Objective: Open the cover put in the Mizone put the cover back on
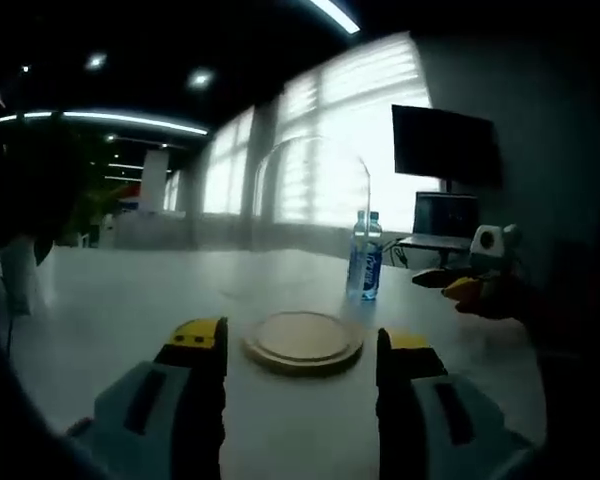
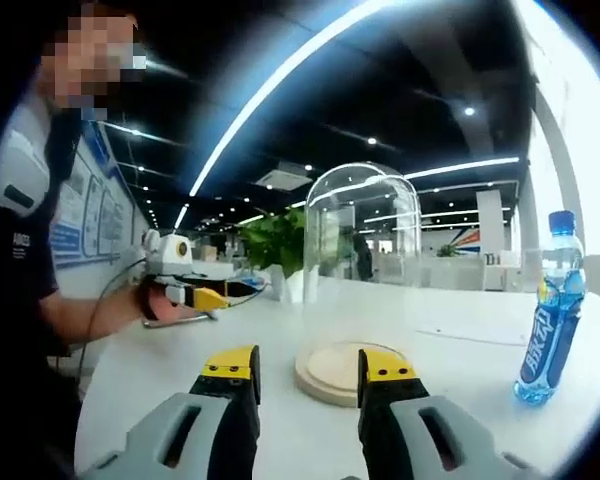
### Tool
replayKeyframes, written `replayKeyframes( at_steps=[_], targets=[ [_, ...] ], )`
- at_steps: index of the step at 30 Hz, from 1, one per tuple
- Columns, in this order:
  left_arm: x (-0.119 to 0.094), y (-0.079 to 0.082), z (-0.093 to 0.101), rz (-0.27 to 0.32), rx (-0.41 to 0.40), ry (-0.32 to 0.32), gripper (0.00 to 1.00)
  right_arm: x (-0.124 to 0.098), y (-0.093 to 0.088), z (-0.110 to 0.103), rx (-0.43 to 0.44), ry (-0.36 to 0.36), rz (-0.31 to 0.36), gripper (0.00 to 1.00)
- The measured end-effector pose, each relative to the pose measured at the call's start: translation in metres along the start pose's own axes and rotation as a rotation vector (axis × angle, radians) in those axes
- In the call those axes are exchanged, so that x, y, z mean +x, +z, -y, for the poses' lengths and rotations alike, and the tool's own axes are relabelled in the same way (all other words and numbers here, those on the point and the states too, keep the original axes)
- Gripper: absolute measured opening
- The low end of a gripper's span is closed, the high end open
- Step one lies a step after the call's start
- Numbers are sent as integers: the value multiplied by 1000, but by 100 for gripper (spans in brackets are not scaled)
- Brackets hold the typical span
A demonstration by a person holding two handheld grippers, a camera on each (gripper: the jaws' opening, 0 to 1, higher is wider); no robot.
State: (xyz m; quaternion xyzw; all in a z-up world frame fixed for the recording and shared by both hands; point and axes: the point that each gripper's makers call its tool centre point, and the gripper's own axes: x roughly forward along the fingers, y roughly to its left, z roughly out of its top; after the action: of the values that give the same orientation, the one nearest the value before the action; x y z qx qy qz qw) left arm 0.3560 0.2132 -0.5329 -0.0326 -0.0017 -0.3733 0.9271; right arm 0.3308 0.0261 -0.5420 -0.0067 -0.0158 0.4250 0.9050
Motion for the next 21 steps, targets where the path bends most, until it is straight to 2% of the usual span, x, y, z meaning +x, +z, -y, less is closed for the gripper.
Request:
replayKeyframes(
  at_steps=[4,8,11,16,21],
  targets=[
    [7,9,2,17,-13,-25,53,3,6,7,-9,-3,2,42],
    [12,20,3,41,-27,-42,54,6,13,13,-23,-3,1,44],
    [17,24,4,35,-21,-51,53,9,19,18,-32,1,5,45],
    [26,37,7,57,-20,-87,53,17,26,32,-16,3,5,52],
    [37,41,10,54,4,-116,62,26,31,40,-10,15,4,56]
  ],
)
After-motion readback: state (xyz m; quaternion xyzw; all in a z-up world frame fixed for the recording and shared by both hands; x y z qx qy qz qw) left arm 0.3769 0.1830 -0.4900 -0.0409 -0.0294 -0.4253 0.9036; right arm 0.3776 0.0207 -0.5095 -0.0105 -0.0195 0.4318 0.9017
